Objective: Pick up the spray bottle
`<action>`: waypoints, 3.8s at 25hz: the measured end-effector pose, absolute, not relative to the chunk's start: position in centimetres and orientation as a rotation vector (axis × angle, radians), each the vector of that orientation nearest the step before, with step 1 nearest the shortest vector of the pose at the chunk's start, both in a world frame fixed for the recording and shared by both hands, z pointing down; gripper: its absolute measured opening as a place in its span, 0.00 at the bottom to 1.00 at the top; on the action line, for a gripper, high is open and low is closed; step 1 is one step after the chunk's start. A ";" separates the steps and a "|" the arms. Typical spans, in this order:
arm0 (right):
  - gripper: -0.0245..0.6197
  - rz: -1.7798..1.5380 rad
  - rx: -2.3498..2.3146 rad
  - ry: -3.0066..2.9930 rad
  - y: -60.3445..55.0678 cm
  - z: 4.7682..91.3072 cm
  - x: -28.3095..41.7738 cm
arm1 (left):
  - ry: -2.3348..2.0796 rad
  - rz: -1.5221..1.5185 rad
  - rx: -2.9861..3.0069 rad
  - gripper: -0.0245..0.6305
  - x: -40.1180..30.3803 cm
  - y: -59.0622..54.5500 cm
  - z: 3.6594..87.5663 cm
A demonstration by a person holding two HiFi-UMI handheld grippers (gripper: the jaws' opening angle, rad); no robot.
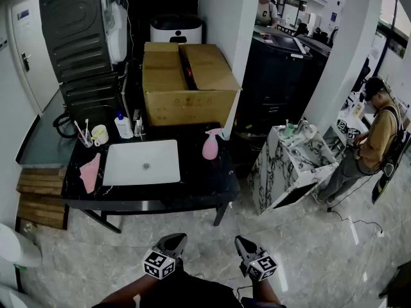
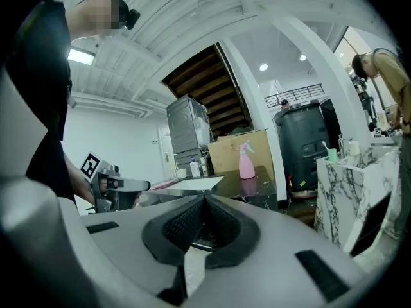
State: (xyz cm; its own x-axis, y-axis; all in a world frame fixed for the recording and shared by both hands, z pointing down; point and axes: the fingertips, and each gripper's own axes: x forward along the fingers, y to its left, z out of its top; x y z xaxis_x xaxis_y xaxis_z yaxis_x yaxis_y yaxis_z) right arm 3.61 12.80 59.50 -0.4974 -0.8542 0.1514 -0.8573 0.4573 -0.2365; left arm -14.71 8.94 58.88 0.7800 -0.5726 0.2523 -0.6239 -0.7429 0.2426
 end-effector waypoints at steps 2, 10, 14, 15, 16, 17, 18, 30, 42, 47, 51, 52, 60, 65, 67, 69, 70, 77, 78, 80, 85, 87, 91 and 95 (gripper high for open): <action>0.08 0.422 1.562 -2.678 13.1 59.8 3.9 | -0.921 0.229 2.663 0.05 -14.7 9.3 58.9; 0.08 0.402 1.566 -2.682 13.9 59.6 4.1 | -0.930 0.230 2.676 0.05 -14.3 10.4 58.6; 0.08 0.418 1.585 -2.674 14.7 59.7 4.7 | -0.912 0.239 2.687 0.05 -13.7 11.0 58.3; 0.08 0.425 1.589 -2.675 14.8 59.6 4.8 | -0.910 0.239 2.691 0.05 -13.6 11.0 58.1; 0.08 0.435 1.594 -2.677 15.0 59.4 4.8 | -0.907 0.239 2.695 0.05 -13.5 11.0 58.0; 0.08 0.443 1.601 -2.681 15.1 59.3 4.9 | -0.903 0.241 2.698 0.05 -13.3 11.0 57.9; 0.08 0.445 1.608 -2.681 15.1 59.3 5.0 | -0.898 0.245 2.701 0.05 -13.2 11.0 57.9; 0.08 0.474 1.663 -2.620 13.9 60.7 6.0 | -0.838 0.286 2.698 0.05 -12.0 9.1 58.7; 0.08 0.447 1.739 -2.561 7.2 60.0 10.1 | -0.767 0.243 2.741 0.05 -7.7 0.9 57.8; 0.08 0.426 1.747 -2.557 3.5 59.0 11.0 | -0.765 0.225 2.735 0.05 -7.1 -2.5 57.6; 0.08 0.412 1.753 -2.548 1.3 58.4 11.5 | -0.761 0.210 2.736 0.05 -6.5 -5.1 57.3; 0.08 0.411 1.762 -2.543 0.8 58.3 11.7 | -0.754 0.208 2.741 0.05 -6.2 -5.7 57.2; 0.08 0.396 1.788 -2.541 -2.9 57.9 12.0 | -0.730 0.202 2.761 0.05 -5.9 -9.2 56.8; 0.08 0.409 1.766 -2.555 -4.3 58.3 11.8 | -0.755 0.215 2.740 0.05 -6.3 -10.3 57.2; 0.08 0.422 1.756 -2.560 -4.9 58.6 11.9 | -0.770 0.228 2.728 0.05 -6.5 -10.7 57.5; 0.08 0.435 1.741 -2.569 -5.8 59.0 12.1 | -0.791 0.243 2.714 0.05 -6.7 -11.3 57.9; 0.08 0.442 1.731 -2.573 -6.3 59.2 12.2 | -0.803 0.249 2.707 0.05 -6.8 -11.7 58.0; 0.08 0.463 1.644 -2.640 -10.8 59.4 13.8 | -0.889 0.257 2.669 0.05 -5.1 -15.0 58.1; 0.08 0.466 1.632 -2.649 -11.5 59.5 14.1 | -0.898 0.253 2.668 0.05 -4.6 -15.5 57.9; 0.08 0.466 1.609 -2.668 -13.0 59.3 14.9 | -0.917 0.244 2.670 0.05 -3.6 -16.6 57.5; 0.08 0.439 1.508 -2.718 -16.7 58.6 16.2 | -0.989 0.220 2.647 0.05 -1.8 -19.3 57.1; 0.08 0.436 1.472 -2.736 -17.9 58.6 16.7 | -1.016 0.217 2.639 0.05 -1.2 -20.2 57.1; 0.08 0.432 1.401 -2.772 -20.3 58.8 17.3 | -1.081 0.200 2.625 0.05 -0.3 -22.1 57.0; 0.08 0.440 1.326 -2.802 -22.3 59.0 17.4 | -1.157 0.197 2.604 0.05 0.0 -24.1 56.8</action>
State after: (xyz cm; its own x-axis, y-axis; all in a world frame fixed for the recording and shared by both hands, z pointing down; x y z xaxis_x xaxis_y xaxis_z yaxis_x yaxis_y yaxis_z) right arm 17.38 -22.31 58.96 -0.6411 -0.7566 0.1285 -0.7595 0.6016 -0.2473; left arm 0.01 -24.06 56.82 0.6690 -0.7045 0.2370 -0.7432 -0.6380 0.2013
